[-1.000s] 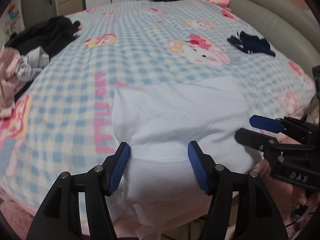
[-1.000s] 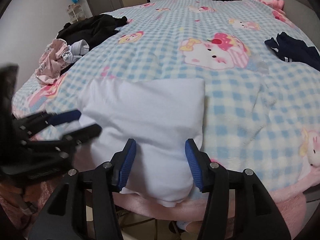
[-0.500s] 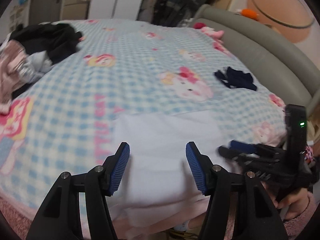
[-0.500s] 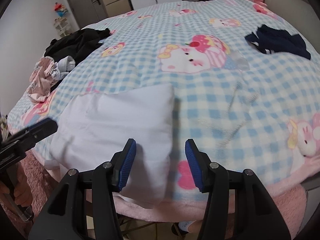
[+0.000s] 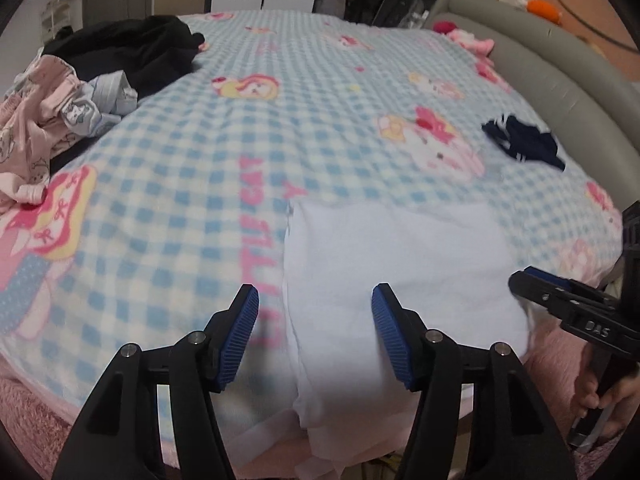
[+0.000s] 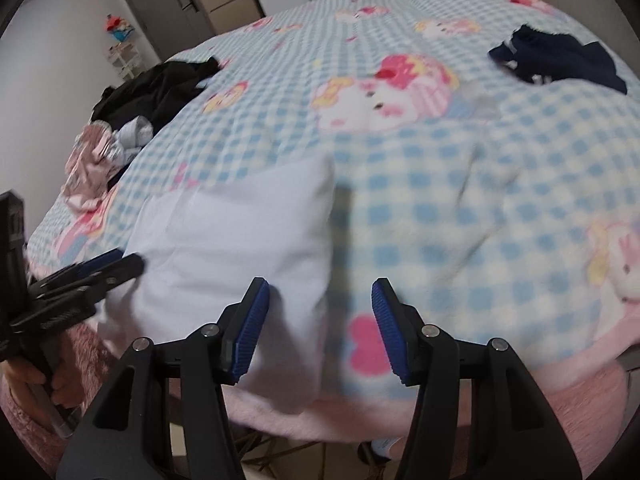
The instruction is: Fold clothes
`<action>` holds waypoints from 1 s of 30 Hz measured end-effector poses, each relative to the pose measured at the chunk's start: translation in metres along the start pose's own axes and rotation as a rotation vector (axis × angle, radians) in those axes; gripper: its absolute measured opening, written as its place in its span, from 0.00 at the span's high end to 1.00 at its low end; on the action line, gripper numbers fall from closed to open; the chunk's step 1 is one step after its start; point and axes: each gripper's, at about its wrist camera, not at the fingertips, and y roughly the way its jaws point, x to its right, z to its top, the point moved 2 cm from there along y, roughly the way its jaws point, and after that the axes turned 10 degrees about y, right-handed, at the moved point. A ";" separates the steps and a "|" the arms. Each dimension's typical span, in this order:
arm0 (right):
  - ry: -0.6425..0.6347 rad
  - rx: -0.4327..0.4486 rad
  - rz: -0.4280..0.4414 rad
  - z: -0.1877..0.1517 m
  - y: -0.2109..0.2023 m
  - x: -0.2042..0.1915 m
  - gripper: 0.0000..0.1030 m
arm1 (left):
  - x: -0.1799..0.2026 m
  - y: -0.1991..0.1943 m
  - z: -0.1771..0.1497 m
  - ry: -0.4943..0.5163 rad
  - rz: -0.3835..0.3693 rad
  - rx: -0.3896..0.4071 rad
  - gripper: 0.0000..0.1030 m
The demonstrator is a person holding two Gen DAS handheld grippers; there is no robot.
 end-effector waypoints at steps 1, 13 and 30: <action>-0.015 0.000 -0.003 0.005 0.000 -0.001 0.47 | 0.001 -0.001 0.005 0.005 0.000 0.009 0.41; -0.051 -0.051 -0.026 0.020 0.036 -0.002 0.47 | 0.035 0.072 0.024 0.061 0.004 -0.161 0.41; -0.005 0.038 -0.025 0.042 0.013 0.006 0.45 | -0.012 0.038 0.034 -0.066 -0.011 -0.034 0.48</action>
